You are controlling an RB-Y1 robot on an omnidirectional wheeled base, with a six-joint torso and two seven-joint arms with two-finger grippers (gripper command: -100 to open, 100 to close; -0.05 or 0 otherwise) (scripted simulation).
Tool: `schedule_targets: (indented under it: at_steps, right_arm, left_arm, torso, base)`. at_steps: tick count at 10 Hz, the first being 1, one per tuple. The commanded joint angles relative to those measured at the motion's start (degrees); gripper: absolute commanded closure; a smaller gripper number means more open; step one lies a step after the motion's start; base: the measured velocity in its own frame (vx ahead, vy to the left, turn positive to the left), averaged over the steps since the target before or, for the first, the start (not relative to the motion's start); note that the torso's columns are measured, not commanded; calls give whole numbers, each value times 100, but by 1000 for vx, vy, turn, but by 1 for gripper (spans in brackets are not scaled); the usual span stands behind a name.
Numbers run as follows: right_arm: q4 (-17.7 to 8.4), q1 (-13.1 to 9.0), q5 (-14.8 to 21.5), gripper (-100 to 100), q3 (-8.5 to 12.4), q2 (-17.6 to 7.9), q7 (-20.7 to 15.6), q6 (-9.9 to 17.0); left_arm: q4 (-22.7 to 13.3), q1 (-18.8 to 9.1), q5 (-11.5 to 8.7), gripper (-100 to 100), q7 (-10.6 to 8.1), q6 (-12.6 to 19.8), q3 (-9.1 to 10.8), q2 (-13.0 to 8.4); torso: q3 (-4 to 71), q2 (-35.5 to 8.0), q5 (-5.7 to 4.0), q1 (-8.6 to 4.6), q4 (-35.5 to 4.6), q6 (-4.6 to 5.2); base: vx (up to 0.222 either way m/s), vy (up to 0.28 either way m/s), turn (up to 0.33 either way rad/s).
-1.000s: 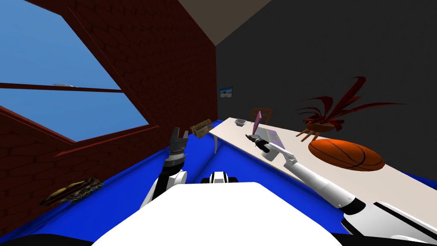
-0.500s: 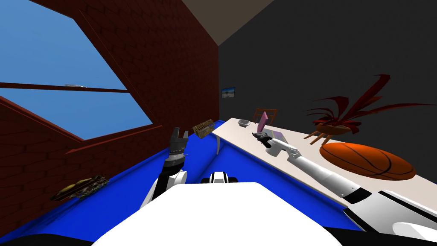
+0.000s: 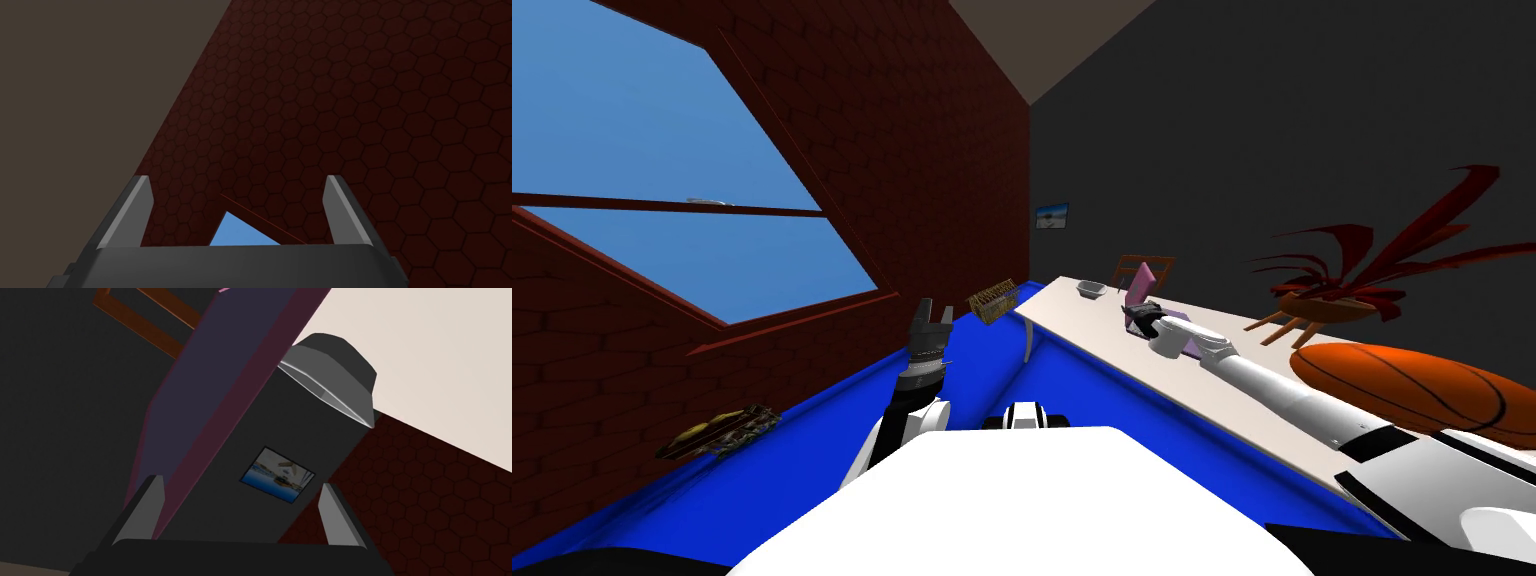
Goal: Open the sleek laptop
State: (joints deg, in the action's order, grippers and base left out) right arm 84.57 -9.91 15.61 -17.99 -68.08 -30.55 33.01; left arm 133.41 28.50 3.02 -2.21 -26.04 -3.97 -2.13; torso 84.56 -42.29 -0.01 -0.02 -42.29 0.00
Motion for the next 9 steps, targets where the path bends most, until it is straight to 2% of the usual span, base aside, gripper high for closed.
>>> schedule_targets:
  at_steps: [1,5,6,8,9]
  right_arm:
    - [-120,-133,63,-100,-61,-260,-98,317]
    - [-523,-434,219,-100,-173,-853,-274,812]
    - [-567,-470,238,-100,-186,-931,-296,871]
    - [-503,-461,181,-100,-184,-895,-311,858]
    - [-503,-461,180,100,-183,-894,-310,855]
  left_arm:
    - [0,0,0,0,0,0,0,0]
    - [0,0,0,0,0,0,0,0]
    - [0,0,0,0,0,0,0,0]
    - [0,0,0,0,0,0,0,0]
    - [0,0,0,0,0,0,1,-1]
  torso:
    - [1,2,-1,-2,2,0]
    - [1,1,1,1,1,0]
    - [-2,-3,-1,-1,0,1]
    - [-4,-6,-4,-11,0,1]
    - [-4,-6,-5,-13,-1,1]
  base:
    - [23,44,37]
    - [41,72,50]
    - [33,64,31]
    - [10,17,2]
    - [5,-5,-18]
